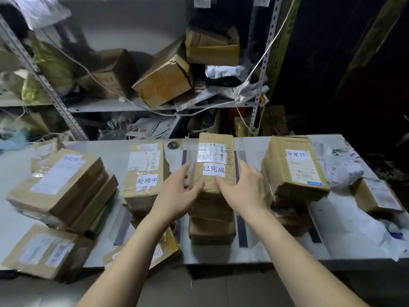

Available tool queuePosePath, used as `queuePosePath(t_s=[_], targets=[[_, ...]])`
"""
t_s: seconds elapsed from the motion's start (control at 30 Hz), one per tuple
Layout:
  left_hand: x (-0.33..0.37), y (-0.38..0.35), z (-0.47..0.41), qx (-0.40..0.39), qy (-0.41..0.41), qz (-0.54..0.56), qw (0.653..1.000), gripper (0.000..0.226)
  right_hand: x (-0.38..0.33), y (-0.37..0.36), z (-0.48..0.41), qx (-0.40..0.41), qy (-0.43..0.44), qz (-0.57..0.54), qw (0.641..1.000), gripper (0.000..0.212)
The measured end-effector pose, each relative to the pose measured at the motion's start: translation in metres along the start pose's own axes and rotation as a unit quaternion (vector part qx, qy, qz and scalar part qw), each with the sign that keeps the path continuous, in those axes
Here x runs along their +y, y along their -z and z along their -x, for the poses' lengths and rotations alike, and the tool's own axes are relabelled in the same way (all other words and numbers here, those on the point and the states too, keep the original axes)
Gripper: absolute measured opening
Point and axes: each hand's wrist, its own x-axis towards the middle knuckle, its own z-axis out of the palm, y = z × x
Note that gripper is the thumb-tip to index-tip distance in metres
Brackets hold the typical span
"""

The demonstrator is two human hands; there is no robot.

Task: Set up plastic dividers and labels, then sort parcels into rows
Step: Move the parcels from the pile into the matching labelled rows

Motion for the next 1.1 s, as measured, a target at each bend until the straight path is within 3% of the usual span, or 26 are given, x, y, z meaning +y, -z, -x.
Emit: queuePosePath(t_s=[0.17, 0.3, 0.4, 0.8, 1.1], targets=[[-0.015, 0.084, 0.012, 0.106, -0.083, -0.140, 0.981, 0.065, -0.063, -0.004, 0.006, -0.021, 0.153, 0.112, 0.982, 0.068], [-0.055, 0.157, 0.023, 0.129, -0.029, -0.275, 0.952, 0.064, -0.130, -0.029, 0.021, -0.032, 0.215, 0.144, 0.965, 0.064], [-0.095, 0.210, 0.038, 0.141, -0.031, -0.325, 0.935, 0.063, -0.184, -0.062, 0.037, -0.028, 0.251, 0.167, 0.953, 0.064], [-0.303, 0.431, 0.107, 0.158, 0.042, -0.391, 0.906, 0.063, -0.408, -0.262, 0.112, -0.078, 0.302, 0.206, 0.928, 0.059], [-0.435, 0.516, 0.053, 0.101, 0.086, -0.420, 0.898, 0.064, -0.499, -0.402, 0.071, -0.149, 0.272, 0.228, 0.923, 0.052]])
